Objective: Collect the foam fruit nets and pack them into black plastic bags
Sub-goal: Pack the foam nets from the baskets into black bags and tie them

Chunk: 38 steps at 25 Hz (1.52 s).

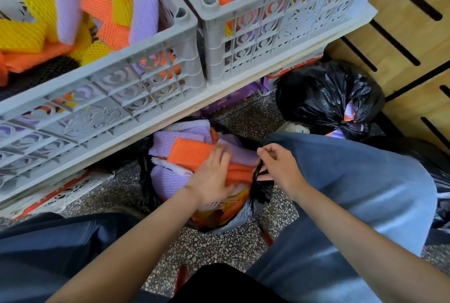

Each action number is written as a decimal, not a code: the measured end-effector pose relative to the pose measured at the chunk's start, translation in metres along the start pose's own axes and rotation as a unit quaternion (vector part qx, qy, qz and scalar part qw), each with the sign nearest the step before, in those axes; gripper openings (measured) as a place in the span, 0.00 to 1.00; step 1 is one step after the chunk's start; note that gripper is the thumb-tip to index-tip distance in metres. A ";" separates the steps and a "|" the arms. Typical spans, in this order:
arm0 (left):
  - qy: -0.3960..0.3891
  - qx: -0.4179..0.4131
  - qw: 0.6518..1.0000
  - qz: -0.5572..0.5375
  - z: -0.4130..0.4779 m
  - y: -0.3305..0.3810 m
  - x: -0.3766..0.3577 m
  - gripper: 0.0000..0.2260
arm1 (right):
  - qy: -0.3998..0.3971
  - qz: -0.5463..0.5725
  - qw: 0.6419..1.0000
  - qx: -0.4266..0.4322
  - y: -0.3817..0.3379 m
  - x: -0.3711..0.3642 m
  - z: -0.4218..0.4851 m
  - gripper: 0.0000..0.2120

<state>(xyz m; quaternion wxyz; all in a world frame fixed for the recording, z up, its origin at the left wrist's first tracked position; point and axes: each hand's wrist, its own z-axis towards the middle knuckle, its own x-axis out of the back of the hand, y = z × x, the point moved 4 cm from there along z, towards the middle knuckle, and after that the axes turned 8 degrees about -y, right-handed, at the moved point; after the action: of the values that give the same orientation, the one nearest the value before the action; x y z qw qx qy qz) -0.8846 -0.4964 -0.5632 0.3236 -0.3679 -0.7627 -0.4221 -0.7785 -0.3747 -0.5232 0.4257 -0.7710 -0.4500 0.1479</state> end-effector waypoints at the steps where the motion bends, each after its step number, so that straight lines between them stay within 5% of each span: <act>1: 0.002 -0.019 1.000 -0.016 -0.004 -0.003 0.000 0.34 | 0.000 0.008 1.000 -0.002 -0.001 0.000 -0.001 0.08; 7: 0.005 -0.071 0.996 0.054 0.006 -0.009 -0.010 0.22 | -0.007 -0.034 0.999 0.018 -0.003 -0.005 0.000 0.09; 13: -0.065 -0.032 0.992 0.104 0.020 0.006 -0.030 0.29 | -0.012 -0.088 0.996 -0.023 0.002 0.008 0.001 0.09; 18: 0.000 -0.081 0.986 0.147 -0.005 0.002 0.007 0.30 | -0.041 -0.268 0.962 -0.042 -0.001 0.017 0.001 0.03; 20: 0.064 -0.092 0.980 0.163 -0.021 -0.004 0.031 0.24 | -0.069 -0.442 0.894 -0.007 -0.017 0.012 -0.004 0.10; 22: 0.137 -0.111 0.974 0.144 -0.042 -0.010 0.063 0.19 | -0.015 -0.603 0.785 0.138 -0.055 -0.002 -0.015 0.14; 27: 0.296 -0.126 0.938 0.131 -0.119 -0.041 0.163 0.18 | 0.012 -0.539 0.705 0.461 -0.175 -0.068 -0.038 0.10; 34: 0.407 0.093 0.906 0.072 -0.201 -0.175 0.262 0.17 | -0.058 -0.473 0.698 0.535 -0.293 -0.187 0.000 0.13; 38: 0.304 0.225 0.925 -0.019 -0.212 -0.270 0.270 0.23 | -0.114 -0.524 0.696 0.477 -0.313 -0.263 0.059 0.24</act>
<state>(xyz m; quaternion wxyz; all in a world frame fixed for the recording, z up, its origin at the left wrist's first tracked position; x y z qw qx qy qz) -1.2116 -0.7068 -0.3634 0.6064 -0.1247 -0.7094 -0.3368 -1.1374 -0.4863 -0.3518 0.6905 -0.0812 -0.6951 0.1831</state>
